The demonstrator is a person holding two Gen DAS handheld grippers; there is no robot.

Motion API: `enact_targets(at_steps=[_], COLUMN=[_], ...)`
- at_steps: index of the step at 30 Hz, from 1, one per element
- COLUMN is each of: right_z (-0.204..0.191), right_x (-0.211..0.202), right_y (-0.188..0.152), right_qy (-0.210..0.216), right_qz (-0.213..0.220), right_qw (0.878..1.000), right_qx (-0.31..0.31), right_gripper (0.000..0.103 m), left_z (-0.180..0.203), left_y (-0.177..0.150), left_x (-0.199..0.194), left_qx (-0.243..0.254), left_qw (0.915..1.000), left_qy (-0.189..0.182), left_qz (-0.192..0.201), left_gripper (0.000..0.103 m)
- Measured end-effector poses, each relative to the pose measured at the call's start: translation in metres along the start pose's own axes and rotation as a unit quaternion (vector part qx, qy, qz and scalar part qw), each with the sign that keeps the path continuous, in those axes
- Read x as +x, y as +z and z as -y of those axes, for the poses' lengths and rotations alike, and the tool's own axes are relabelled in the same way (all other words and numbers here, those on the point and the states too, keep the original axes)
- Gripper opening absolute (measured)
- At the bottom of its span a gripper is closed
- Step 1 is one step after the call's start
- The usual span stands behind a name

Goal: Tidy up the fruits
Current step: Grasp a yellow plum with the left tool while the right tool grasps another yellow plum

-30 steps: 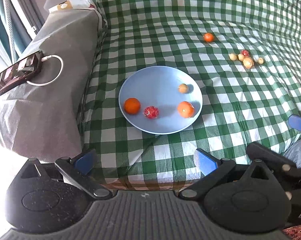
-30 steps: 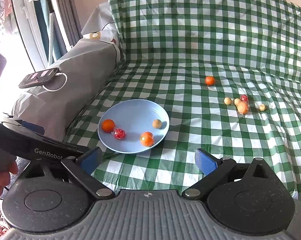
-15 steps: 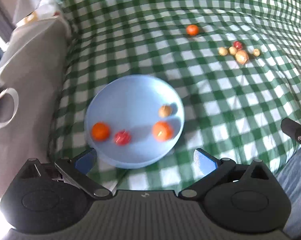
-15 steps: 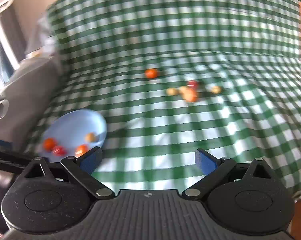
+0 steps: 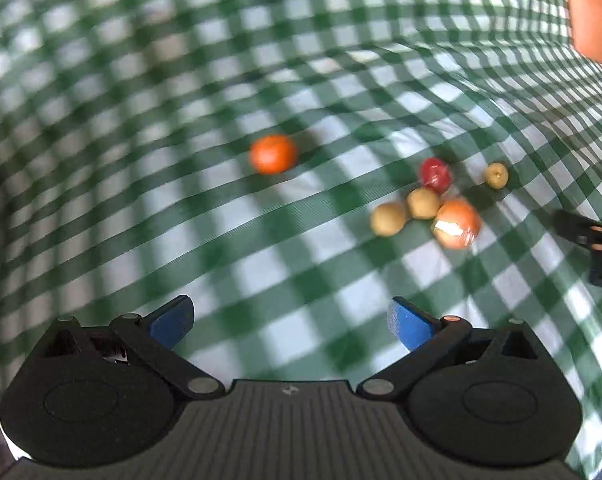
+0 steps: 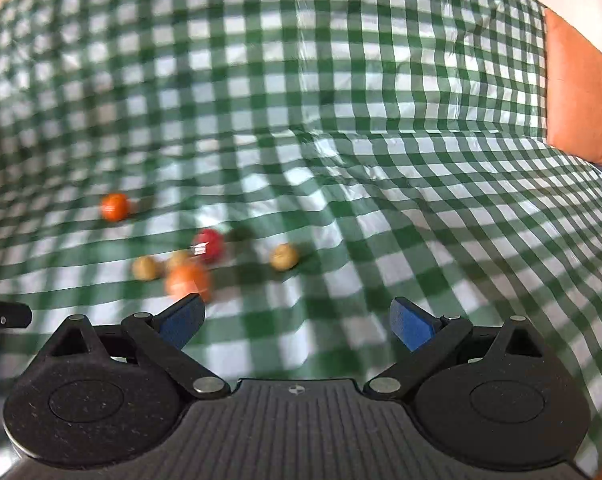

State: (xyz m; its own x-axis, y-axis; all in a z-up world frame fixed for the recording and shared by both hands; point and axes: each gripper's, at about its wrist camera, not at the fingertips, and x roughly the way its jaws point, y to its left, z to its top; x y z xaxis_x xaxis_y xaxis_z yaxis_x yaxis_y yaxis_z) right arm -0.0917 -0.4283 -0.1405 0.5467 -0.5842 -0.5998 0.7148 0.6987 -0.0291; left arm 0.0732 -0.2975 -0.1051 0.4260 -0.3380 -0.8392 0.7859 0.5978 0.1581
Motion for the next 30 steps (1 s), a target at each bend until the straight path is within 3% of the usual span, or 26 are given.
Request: enact_targets(at_steps=[2, 7, 13, 14, 15, 16, 17, 18, 19, 20, 26, 30], right_z=[0.006, 0.01, -0.002, -0.002, -0.002, -0.002, -0.002, -0.003, -0.005, -0.006, -0.009, -0.01], right_x=[0.031, 0.087, 0.112, 0.115, 0.116, 0.116, 0.115, 0.113, 0.11, 0.108, 0.098, 0.064], right_y=[0.004, 0.015, 0.018, 0.017, 0.017, 0.016, 0.016, 0.016, 0.017, 0.016, 0.019, 0.029], right_qy=[0.006, 0.027, 0.041, 0.042, 0.043, 0.043, 0.047, 0.057, 0.063, 0.062, 0.032, 0.029], right_qz=[-0.008, -0.027, -0.034, -0.031, -0.025, -0.021, -0.014, -0.011, -0.013, -0.017, -0.025, -0.017], right_qw=[1.0, 0.999, 0.998, 0.998, 0.998, 0.998, 0.998, 0.997, 0.997, 0.996, 0.998, 0.999], right_qx=[-0.003, -0.014, -0.036, -0.037, -0.037, -0.037, -0.037, -0.043, -0.052, -0.057, -0.048, -0.033], right_gripper=[0.099, 0.098, 0.097, 0.097, 0.097, 0.093, 0.076, 0.065, 0.042, 0.027, 0.027, 0.027], left_z=[0.012, 0.032, 0.027, 0.027, 0.027, 0.027, 0.027, 0.027, 0.027, 0.026, 0.023, 0.013], left_y=[0.013, 0.031, 0.043, 0.044, 0.045, 0.046, 0.047, 0.048, 0.049, 0.049, 0.035, 0.016], left_x=[0.026, 0.066, 0.081, 0.08, 0.079, 0.077, 0.073, 0.07, 0.069, 0.067, 0.04, 0.003], left_qx=[0.016, 0.05, 0.026, 0.031, 0.036, 0.044, 0.05, 0.054, 0.053, 0.048, 0.042, 0.039], left_qw=[0.9995, 0.998, 0.9971, 0.9964, 0.9955, 0.9943, 0.9931, 0.9914, 0.9908, 0.9906, 0.9939, 0.9947], left_qy=[-0.024, -0.035, -0.072, -0.079, -0.088, -0.097, -0.106, -0.119, -0.124, -0.128, -0.102, -0.094], left_qz=[-0.012, -0.016, -0.007, 0.002, 0.004, 0.005, 0.014, 0.014, 0.006, 0.004, 0.004, -0.01], left_gripper=[0.103, 0.103, 0.103, 0.098, 0.084, 0.077, 0.051, 0.031, 0.029, 0.029, 0.029, 0.029])
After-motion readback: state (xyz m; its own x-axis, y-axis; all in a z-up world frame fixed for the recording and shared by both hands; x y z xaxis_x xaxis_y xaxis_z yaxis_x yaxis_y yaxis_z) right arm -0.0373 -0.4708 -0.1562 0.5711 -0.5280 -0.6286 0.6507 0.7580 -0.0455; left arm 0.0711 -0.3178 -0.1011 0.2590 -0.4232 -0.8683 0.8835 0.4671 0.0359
